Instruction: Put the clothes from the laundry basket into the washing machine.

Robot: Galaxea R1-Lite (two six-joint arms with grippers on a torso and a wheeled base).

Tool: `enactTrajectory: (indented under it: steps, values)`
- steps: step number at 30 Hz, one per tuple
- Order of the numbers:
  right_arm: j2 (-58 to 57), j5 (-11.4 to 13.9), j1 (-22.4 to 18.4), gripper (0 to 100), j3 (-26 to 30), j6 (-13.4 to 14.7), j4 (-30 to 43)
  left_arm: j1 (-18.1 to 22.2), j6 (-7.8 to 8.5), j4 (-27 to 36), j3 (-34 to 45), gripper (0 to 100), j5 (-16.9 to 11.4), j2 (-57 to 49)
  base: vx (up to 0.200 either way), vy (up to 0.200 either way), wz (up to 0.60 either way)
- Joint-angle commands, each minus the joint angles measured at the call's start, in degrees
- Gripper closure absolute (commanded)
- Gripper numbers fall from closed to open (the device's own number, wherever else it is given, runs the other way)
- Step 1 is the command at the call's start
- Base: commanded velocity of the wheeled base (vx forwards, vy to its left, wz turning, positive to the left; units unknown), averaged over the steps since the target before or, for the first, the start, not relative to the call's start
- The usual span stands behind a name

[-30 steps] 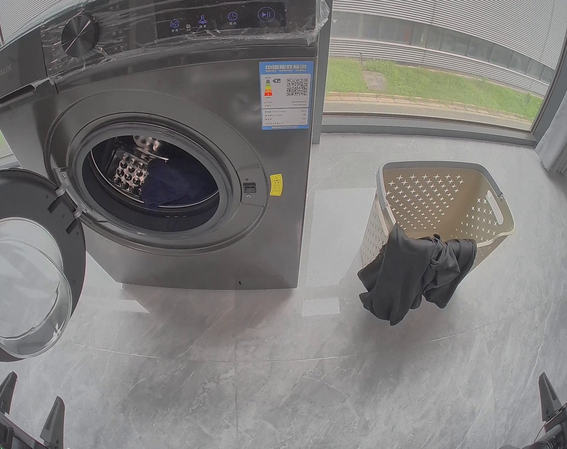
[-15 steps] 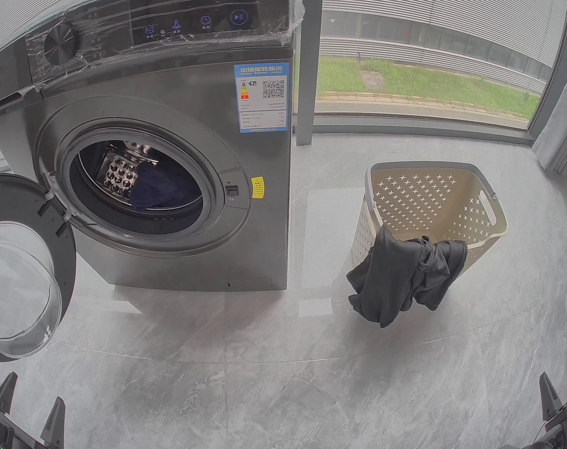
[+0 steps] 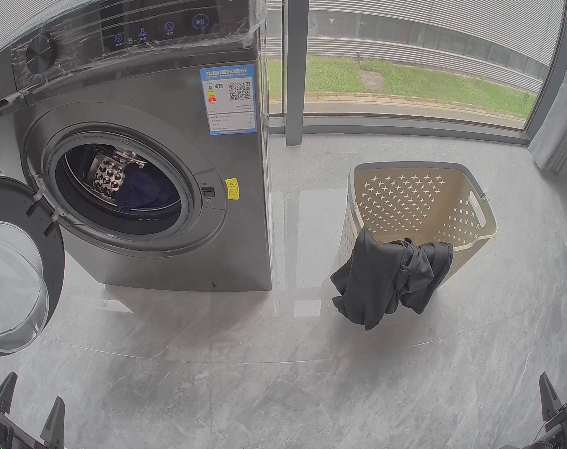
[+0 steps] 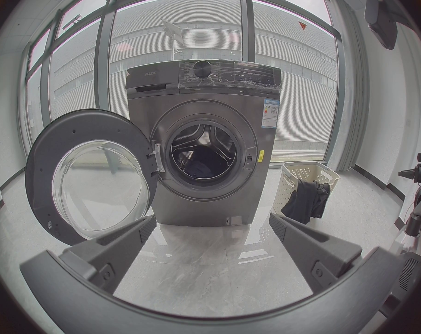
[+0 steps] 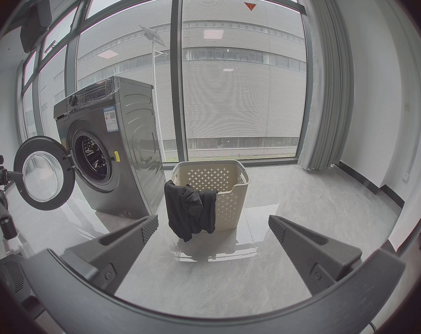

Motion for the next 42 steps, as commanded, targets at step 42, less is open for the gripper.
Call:
enactTrajectory:
  steps: [42]
  values:
    - [-0.77, 0.19, 0.02, 0, 1.01, -0.18, -0.01, 0.00, 0.27, 0.00, 1.01, 0, -0.20, -0.74, 0.000, -0.138, 0.00]
